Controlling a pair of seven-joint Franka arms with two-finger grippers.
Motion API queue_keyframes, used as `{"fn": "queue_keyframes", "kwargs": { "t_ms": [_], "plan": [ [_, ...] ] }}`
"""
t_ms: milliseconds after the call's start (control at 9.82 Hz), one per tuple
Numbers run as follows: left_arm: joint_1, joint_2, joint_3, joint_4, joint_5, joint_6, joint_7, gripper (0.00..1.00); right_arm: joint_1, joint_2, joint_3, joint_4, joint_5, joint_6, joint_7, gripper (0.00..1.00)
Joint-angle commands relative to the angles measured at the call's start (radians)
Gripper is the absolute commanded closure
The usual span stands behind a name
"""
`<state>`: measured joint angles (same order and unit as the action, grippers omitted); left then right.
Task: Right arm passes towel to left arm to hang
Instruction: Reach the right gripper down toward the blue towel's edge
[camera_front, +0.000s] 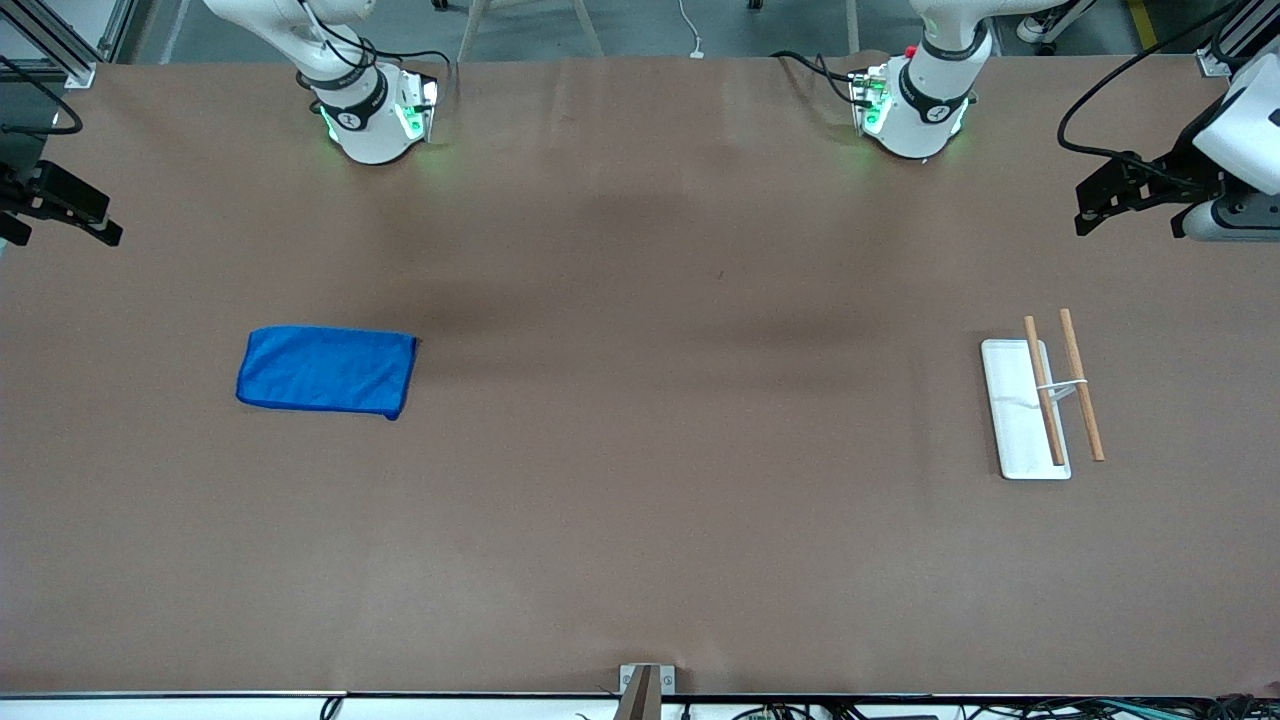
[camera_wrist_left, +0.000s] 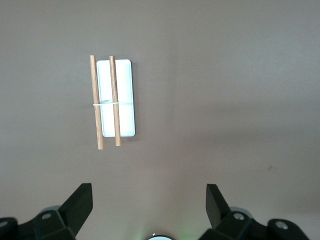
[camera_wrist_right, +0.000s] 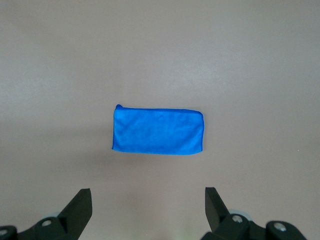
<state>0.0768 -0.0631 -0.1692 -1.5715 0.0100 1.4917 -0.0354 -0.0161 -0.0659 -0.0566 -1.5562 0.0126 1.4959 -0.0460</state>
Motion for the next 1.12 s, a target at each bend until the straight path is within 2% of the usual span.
{"fn": "queue_keyframes", "kwargs": {
  "t_ms": [0,407,509,713,1018],
  "plan": [
    [0.001,0.023,-0.003,0.002,-0.008,-0.018,-0.005,0.0,-0.005,-0.012,0.003,-0.018,-0.02,0.011,-0.002,0.0],
    [0.003,0.023,-0.003,0.004,-0.004,-0.018,0.005,0.0,-0.018,0.003,-0.002,-0.027,-0.019,0.017,0.002,0.01],
    [0.006,0.026,-0.003,0.004,-0.005,-0.018,0.012,0.0,-0.025,0.008,-0.002,-0.062,-0.019,0.044,0.002,0.01],
    [0.006,0.029,-0.003,0.002,-0.011,-0.018,0.005,0.0,-0.056,0.008,-0.002,-0.183,-0.017,0.146,-0.002,0.01],
    [0.003,0.029,-0.003,0.002,-0.01,-0.018,0.012,0.0,-0.081,0.032,-0.002,-0.433,-0.017,0.441,-0.009,0.01]
  ]
}}
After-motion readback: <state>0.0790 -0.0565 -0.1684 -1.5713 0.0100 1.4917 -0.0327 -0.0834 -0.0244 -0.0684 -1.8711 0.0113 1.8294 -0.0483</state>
